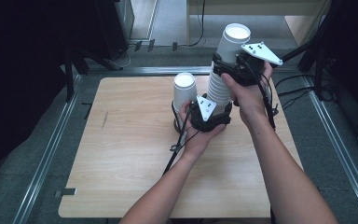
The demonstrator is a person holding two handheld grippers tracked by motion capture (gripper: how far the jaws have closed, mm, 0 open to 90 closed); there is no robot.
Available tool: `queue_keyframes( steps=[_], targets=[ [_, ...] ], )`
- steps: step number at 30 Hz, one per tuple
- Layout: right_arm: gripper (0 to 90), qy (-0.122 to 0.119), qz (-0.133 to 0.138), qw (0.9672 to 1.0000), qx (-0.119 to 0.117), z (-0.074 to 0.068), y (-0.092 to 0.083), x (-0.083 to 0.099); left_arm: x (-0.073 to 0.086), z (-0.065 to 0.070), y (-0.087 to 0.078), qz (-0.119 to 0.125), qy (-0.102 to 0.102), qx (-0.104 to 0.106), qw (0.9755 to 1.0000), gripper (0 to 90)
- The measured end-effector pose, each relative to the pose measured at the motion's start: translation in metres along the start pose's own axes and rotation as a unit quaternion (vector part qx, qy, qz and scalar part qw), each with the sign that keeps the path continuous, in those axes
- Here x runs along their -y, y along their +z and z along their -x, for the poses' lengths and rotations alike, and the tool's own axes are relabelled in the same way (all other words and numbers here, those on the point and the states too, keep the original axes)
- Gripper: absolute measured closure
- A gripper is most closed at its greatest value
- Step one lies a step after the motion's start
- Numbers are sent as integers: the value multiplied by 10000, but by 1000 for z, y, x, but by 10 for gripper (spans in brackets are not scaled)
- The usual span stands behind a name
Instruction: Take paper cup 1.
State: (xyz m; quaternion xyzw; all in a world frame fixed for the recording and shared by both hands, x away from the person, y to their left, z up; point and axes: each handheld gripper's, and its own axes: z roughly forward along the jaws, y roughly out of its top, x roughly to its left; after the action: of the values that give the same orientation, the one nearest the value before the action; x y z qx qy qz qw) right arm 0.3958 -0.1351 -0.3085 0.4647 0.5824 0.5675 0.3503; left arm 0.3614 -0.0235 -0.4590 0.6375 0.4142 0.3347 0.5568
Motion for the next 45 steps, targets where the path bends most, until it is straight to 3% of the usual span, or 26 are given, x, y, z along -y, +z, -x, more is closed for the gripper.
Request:
queue_keyframes(
  steps=[15, 21, 27, 39, 45],
  targets=[
    [140, 12, 356, 9994, -25, -1, -9, -15, 0, 0, -1, -8, 20, 1, 10000, 149],
    [159, -205, 518, 9984, -22, -5, -15, -23, 0, 1, -1, 7, 26, -9, 10000, 149],
    [161, -102, 658, 9978, -37, -4, -21, -32, -1, 1, -1, 1, 10, -4, 10000, 150],
    [163, -74, 1195, 9928, -9, -6, -34, -49, -1, 0, -1, -49, 9, -15, 10000, 153],
    [165, -36, 1326, 9911, 56, -3, -41, -56, 0, 0, -1, -53, -7, -11, 10000, 155]
  ],
)
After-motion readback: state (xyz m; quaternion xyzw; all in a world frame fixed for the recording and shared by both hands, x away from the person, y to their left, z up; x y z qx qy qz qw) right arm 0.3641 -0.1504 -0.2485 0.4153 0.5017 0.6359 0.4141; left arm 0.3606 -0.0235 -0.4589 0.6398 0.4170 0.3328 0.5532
